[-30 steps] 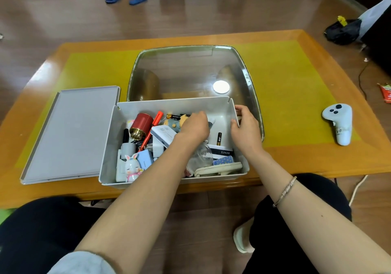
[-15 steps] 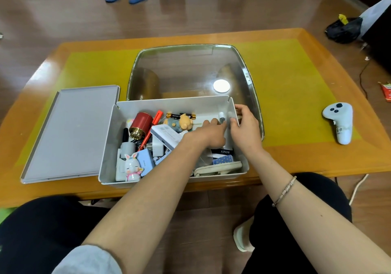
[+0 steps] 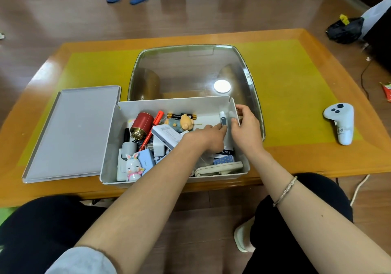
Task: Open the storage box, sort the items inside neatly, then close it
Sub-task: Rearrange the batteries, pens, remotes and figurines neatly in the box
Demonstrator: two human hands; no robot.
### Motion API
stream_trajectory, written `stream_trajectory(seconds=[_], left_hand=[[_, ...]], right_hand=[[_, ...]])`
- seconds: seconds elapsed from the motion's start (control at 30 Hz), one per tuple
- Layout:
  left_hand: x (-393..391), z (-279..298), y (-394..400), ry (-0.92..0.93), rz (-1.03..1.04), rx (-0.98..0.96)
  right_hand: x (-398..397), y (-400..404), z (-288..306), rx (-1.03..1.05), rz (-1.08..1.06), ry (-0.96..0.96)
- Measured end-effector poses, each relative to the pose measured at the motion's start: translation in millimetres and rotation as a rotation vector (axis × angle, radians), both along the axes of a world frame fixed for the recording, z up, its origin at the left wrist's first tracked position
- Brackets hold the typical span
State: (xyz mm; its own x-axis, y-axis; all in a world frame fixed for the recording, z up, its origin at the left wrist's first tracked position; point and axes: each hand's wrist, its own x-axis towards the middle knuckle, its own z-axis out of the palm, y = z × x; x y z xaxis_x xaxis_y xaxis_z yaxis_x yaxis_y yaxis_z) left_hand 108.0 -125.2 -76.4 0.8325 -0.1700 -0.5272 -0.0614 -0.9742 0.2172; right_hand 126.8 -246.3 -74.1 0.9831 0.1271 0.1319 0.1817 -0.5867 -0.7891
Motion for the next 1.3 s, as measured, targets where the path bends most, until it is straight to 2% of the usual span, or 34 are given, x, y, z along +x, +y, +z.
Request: stream_trajectory(seconds=[0.2, 0.37, 0.47, 0.57, 0.63, 0.77, 0.9, 1.07, 1.2, 1.3], left_hand=[[-9.8, 17.7, 1.4, -0.205, 0.023, 0.026], [-31.8, 41.8, 17.6, -0.523, 0.16, -0.039], [-54.5, 48.4, 36.7, -0.65, 0.268, -0.096], [-78.9, 49.1, 56.8, -0.737, 0.377, -0.116], [-92.2, 46.6, 68.4, -0.743, 0.444, -0.12], [-110.5, 34.2, 83.2, -0.625, 0.5, -0.127], [-120.3, 19.8, 90.4, -0.504, 0.505, -0.128], [-117.0, 12.2, 102.0, -0.368, 0.416, -0.125], [-111.0, 9.4, 103.3, -0.43, 0.393, -0.047], [-102.9, 11.2, 101.6, -0.418, 0.342, -0.072]], right_hand=[[-0.4, -0.7, -0.3, -0.029, 0.014, -0.026], [-3.9, -1.1, 6.6, -0.183, 0.035, -0.213], [-9.5, -1.4, 10.7, -0.35, 0.072, -0.341], [-18.8, 0.3, 15.8, -0.397, 0.142, -0.421], [-25.6, 5.3, 18.3, -0.368, 0.249, -0.383], [-40.7, 19.1, 18.9, -0.332, 0.497, -0.018], [-61.6, 27.0, 16.3, -0.296, 0.579, 0.194], [-67.0, 26.0, 10.5, -0.349, 0.568, 0.201], [-64.6, 20.9, 7.6, -0.329, 0.488, 0.232], [-62.6, 18.9, 6.3, -0.281, 0.42, 0.238]])
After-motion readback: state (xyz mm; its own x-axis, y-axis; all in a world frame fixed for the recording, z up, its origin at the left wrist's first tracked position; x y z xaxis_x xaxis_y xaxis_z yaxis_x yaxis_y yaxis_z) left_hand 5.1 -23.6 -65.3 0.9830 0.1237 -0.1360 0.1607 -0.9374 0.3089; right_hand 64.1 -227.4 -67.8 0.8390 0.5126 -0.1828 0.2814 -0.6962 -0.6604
